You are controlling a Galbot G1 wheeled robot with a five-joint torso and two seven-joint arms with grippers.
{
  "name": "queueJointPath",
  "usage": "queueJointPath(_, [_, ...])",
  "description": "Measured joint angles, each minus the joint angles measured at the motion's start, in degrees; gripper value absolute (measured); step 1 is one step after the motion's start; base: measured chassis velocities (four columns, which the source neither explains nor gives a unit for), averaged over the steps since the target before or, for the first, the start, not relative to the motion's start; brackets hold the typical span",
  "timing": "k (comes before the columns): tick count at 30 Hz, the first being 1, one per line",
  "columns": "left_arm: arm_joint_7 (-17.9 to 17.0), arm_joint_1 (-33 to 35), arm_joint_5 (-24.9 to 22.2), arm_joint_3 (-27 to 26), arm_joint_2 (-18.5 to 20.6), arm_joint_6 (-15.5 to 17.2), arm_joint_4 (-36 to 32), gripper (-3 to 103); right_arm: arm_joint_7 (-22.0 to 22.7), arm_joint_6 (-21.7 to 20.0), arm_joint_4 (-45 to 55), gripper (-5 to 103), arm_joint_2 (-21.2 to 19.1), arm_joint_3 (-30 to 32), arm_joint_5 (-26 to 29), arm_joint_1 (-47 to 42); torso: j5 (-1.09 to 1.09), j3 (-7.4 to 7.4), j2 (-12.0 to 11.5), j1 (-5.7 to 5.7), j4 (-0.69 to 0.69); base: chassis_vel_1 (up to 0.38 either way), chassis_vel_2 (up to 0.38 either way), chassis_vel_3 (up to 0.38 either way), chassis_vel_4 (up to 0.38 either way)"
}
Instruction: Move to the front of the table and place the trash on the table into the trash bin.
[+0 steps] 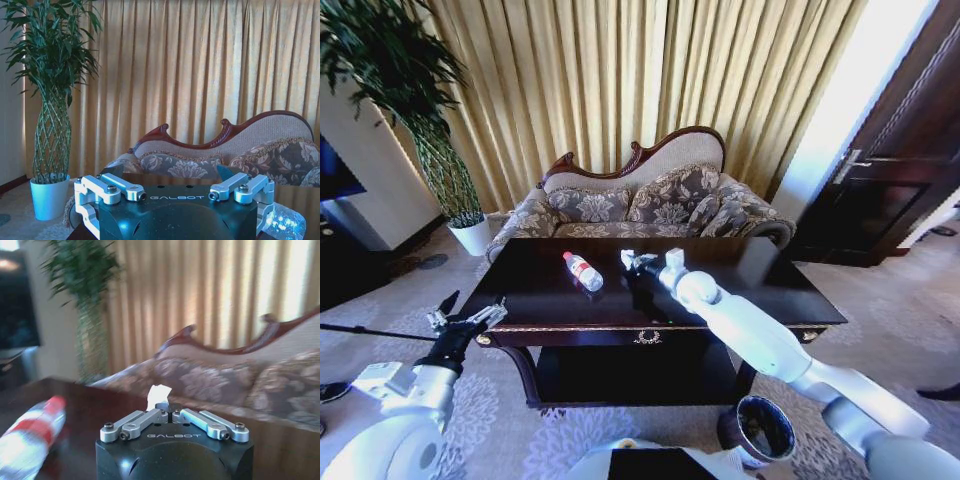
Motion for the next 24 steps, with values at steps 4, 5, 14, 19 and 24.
queueJointPath(4, [-0.04, -0.05, 1.44, 0.82, -0.49, 0.00, 0.00, 100, 3.97, 1.82, 3.23, 0, -2.13, 7.55, -4.40, -6.51, 0.00, 0.00, 0.00, 0.00, -0.01, 0.000, 0.000, 0.000, 0.000])
queueJointPath(5, [-0.04, -0.05, 1.44, 0.82, -0.49, 0.00, 0.00, 100, 3.97, 1.82, 3.23, 0, -2.13, 7.55, -4.40, -6.51, 0.00, 0.00, 0.00, 0.00, -0.01, 0.000, 0.000, 0.000, 0.000])
queueJointPath(14, [-0.27, -0.15, 1.24, 0.19, -0.30, -0.98, 0.00, 100, 4.65, 4.10, 10.36, 0, -5.68, 25.30, -8.50, -21.63, -0.01, -0.01, 0.00, 0.00, -0.02, 0.000, 0.000, 0.000, 0.000])
queueJointPath(19, [-0.35, -0.27, 0.27, 0.02, 0.17, -1.00, 0.00, 100, 4.01, 5.16, 15.23, 0, -7.00, 33.47, -8.65, -33.51, 0.02, -0.01, 0.00, 0.00, -0.02, 0.000, 0.000, 0.000, 0.000])
queueJointPath(24, [-0.39, -0.32, -0.79, -0.05, 1.40, -0.76, 0.57, 100, 4.07, 6.13, 19.54, 0, -6.97, 39.91, -10.19, -41.84, -0.01, -0.01, 0.01, 0.00, -0.01, 0.000, 0.000, 0.000, 0.000])
